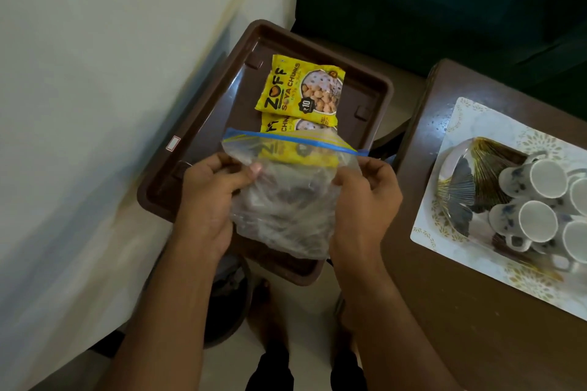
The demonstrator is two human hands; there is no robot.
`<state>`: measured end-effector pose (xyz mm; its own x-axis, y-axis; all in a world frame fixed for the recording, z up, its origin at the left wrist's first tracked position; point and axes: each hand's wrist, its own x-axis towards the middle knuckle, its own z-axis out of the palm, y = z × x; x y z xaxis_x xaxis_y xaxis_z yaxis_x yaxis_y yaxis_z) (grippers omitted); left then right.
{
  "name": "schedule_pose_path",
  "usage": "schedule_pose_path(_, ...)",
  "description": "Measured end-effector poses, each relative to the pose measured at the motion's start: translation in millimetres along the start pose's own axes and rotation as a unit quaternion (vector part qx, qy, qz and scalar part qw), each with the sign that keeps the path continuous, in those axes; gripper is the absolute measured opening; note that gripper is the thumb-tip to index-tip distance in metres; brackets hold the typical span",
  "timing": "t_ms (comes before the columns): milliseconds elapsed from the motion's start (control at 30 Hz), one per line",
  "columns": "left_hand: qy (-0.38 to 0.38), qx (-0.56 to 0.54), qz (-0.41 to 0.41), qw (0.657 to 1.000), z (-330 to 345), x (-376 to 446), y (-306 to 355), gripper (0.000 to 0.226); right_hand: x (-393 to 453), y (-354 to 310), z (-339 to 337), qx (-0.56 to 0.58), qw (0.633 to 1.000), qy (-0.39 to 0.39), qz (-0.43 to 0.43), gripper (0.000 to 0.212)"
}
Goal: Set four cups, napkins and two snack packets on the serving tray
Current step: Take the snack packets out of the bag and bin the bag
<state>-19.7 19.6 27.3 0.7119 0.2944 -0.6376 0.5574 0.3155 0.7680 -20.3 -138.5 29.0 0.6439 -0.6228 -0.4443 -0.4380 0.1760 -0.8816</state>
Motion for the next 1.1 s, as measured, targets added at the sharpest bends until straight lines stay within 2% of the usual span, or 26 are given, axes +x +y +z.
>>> schedule_pose_path(133, 0.122, -0.038, 0.065, 0.99, -8, 8, 2, 0.016, 1, 1, -1, 0.038, 0.999, 0.035, -0.016, 0.026)
schedule_pose_path(233, 0.191, -0.043, 0.13, 0.972, -12, 6, 5, 0.029, 1, 3, -1, 0.05, 0.996, 0.024, -0.064, 0.028)
schedule_pose_path(333, 0.179, 0.04, 0.223, 0.958, -19, 0, 10, 0.027, 0, 4, -4, -0.019, 0.99, -0.029, -0.14, 0.027)
schedule_pose_path(400, 0.133, 0.116, 0.252, 0.952, -24, -1, 16, 0.031, -3, 2, -3, -0.078, 0.971, -0.122, -0.19, 0.03)
schedule_pose_path(467, 0.049, 0.158, 0.237, 0.957, -29, -1, 23, 0.044, -4, -3, -3, -0.174, 0.933, -0.229, -0.215, 0.058)
schedule_pose_path(533, -0.022, 0.218, 0.208, 0.953, -34, -4, 32, 0.078, -1, -4, -3, -0.313, 0.866, -0.306, -0.244, 0.093)
schedule_pose_path(567, -0.038, 0.29, 0.218, 0.931, -38, -4, 35, 0.089, 1, -3, -3, -0.384, 0.82, -0.327, -0.271, 0.102)
schedule_pose_path(600, -0.038, 0.379, 0.243, 0.892, -41, -3, 36, 0.093, 2, -2, -3, -0.445, 0.777, -0.326, -0.302, 0.103)
schedule_pose_path(667, 0.014, 0.5, 0.291, 0.816, -47, -2, 35, 0.078, 4, -3, -2, -0.518, 0.727, -0.267, -0.364, 0.082)
schedule_pose_path(767, 0.107, 0.513, 0.348, 0.777, -42, -8, 25, 0.027, -1, -8, 4, -0.554, 0.709, -0.12, -0.419, 0.032)
schedule_pose_path(833, 0.134, 0.505, 0.372, 0.768, -37, -16, 20, 0.01, -5, -11, 10, -0.552, 0.721, -0.082, -0.411, 0.019)
schedule_pose_path(867, 0.133, 0.5, 0.38, 0.767, -36, -20, 19, 0.008, -6, -11, 13, -0.539, 0.742, -0.085, -0.389, 0.019)
schedule_pose_path(967, 0.112, 0.493, 0.398, 0.765, -31, -28, 14, 0.014, -10, -15, 17, -0.426, 0.848, -0.097, -0.301, 0.024)
schedule_pose_path(1033, 0.111, 0.496, 0.368, 0.778, -26, -35, 4, 0.022, -15, -18, 21, -0.301, 0.923, -0.093, -0.219, 0.032)
schedule_pose_path(1100, 0.11, 0.485, 0.328, 0.803, -23, -42, -7, 0.018, -23, -18, 29, -0.14, 0.978, -0.105, -0.116, 0.042)
